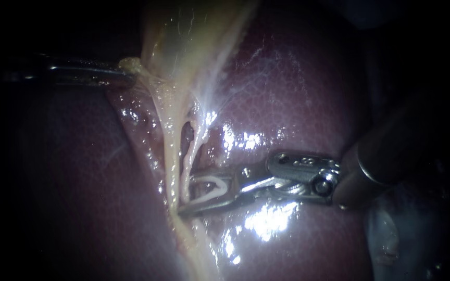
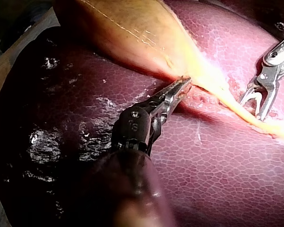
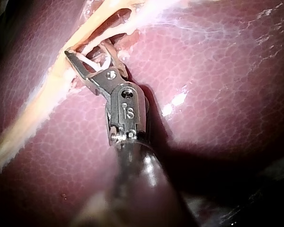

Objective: Clipping first clip left tube

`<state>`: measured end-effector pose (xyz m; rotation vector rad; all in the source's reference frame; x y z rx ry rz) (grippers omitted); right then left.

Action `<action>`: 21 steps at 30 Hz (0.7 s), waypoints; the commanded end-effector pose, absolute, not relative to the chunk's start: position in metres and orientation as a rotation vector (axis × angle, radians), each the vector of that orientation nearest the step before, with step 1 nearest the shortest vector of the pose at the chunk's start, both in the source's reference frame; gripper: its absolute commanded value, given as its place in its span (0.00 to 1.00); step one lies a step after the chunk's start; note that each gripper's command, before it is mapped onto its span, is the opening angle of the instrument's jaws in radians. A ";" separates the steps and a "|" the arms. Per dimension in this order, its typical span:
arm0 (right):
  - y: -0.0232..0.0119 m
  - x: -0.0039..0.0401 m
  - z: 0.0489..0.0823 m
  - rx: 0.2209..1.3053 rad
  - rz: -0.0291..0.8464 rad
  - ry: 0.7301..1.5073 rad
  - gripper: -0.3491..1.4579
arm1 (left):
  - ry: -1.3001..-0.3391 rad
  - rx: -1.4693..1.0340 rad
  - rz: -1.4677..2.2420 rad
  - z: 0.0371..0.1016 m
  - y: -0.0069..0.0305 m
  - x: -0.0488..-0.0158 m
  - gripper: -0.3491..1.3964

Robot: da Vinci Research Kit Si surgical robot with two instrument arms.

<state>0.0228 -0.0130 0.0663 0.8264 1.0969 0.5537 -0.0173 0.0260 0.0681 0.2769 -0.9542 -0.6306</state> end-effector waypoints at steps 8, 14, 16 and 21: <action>-0.0128 0.0216 0.0658 0.834 0.553 1.097 0.47 | -0.954 0.277 -0.630 0.0682 0.0261 -0.0173 0.00; -0.0119 0.0190 0.0644 0.835 0.561 1.098 0.47 | -0.954 0.277 -0.630 0.0682 0.0261 -0.0172 0.00; -0.0115 0.0180 0.0639 0.835 0.564 1.098 0.47 | -0.954 0.277 -0.630 0.0682 0.0261 -0.0172 0.00; -0.0108 0.0161 0.0624 0.850 0.561 1.099 0.47 | -0.955 0.278 -0.630 0.0681 0.0261 -0.0171 0.00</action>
